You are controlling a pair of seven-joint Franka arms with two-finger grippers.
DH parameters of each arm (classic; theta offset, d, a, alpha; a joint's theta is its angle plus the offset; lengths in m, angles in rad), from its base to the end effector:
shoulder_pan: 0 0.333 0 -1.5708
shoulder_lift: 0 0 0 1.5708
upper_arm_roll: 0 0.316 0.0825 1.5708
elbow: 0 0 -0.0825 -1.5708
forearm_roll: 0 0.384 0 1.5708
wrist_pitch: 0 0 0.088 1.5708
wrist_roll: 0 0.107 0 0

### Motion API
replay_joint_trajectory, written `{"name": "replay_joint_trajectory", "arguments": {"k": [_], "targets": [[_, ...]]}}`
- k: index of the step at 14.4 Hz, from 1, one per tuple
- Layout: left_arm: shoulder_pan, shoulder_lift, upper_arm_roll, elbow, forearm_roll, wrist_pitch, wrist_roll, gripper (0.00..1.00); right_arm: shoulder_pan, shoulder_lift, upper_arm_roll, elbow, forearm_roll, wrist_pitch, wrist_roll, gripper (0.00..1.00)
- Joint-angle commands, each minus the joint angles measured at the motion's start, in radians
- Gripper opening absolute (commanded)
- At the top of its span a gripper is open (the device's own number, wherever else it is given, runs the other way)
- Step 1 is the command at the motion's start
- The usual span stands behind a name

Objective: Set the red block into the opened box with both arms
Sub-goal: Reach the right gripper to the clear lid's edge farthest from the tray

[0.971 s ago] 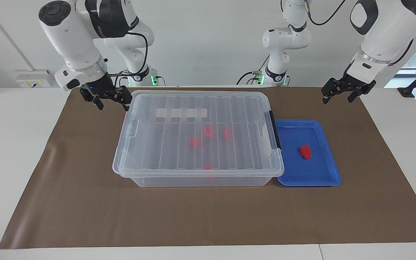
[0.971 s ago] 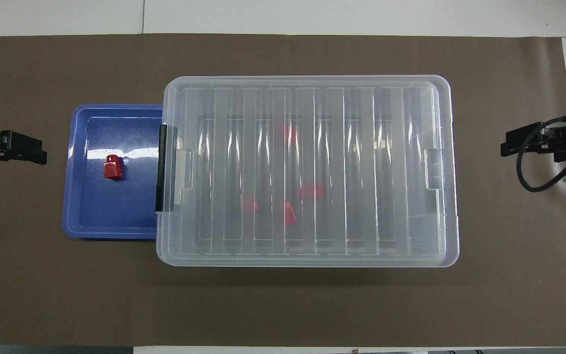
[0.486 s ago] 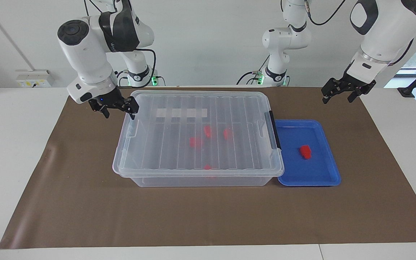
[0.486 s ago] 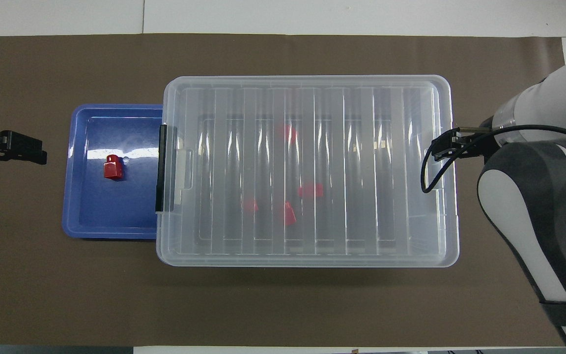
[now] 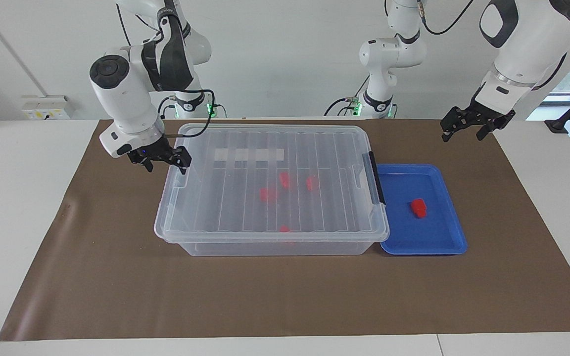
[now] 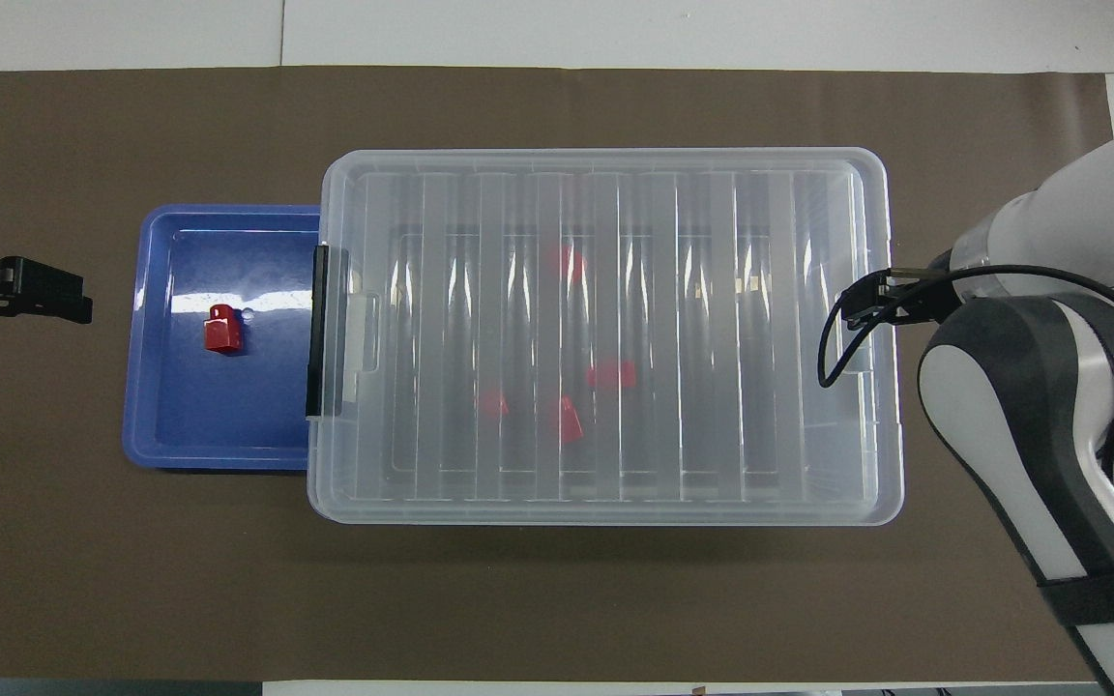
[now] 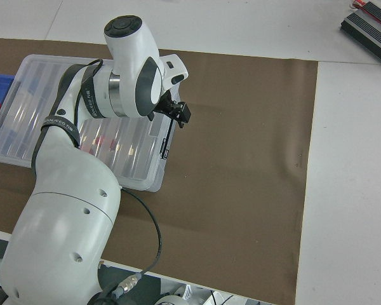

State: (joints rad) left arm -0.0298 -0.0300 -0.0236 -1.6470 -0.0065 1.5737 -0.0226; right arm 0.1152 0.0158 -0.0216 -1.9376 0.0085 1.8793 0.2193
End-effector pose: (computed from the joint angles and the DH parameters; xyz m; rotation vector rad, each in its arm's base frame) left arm 0.5429 -0.0299 0.6053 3.1363 -0.0480 -0.0682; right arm 0.5519 0.0525 0.4676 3.1290 -0.2015 -0.1167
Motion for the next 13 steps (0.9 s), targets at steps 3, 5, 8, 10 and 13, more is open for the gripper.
{"name": "replay_joint_trajectory", "arguments": {"k": [3,5,8,10,13], "targets": [[0.013,-0.034,-0.002,-0.034,-0.018,-0.006,-0.011,1.00,-0.037,-0.054,0.008,-0.087,-0.013,0.046,-0.017,1.00],[0.013,-0.045,-0.003,-0.075,-0.018,0.053,-0.007,1.00,-0.071,-0.059,0.008,-0.096,-0.013,0.047,-0.069,1.00],[0.013,-0.109,-0.003,-0.247,-0.018,0.247,-0.004,1.00,-0.100,-0.062,0.008,-0.109,-0.013,0.070,-0.126,1.00],[0.013,-0.104,-0.003,-0.298,-0.018,0.308,0.006,1.00,-0.117,-0.063,0.008,-0.113,-0.013,0.073,-0.152,1.00],[0.005,-0.110,-0.003,-0.436,-0.018,0.486,0.001,1.00,-0.152,-0.062,0.006,-0.112,-0.015,0.073,-0.191,1.00]]}}
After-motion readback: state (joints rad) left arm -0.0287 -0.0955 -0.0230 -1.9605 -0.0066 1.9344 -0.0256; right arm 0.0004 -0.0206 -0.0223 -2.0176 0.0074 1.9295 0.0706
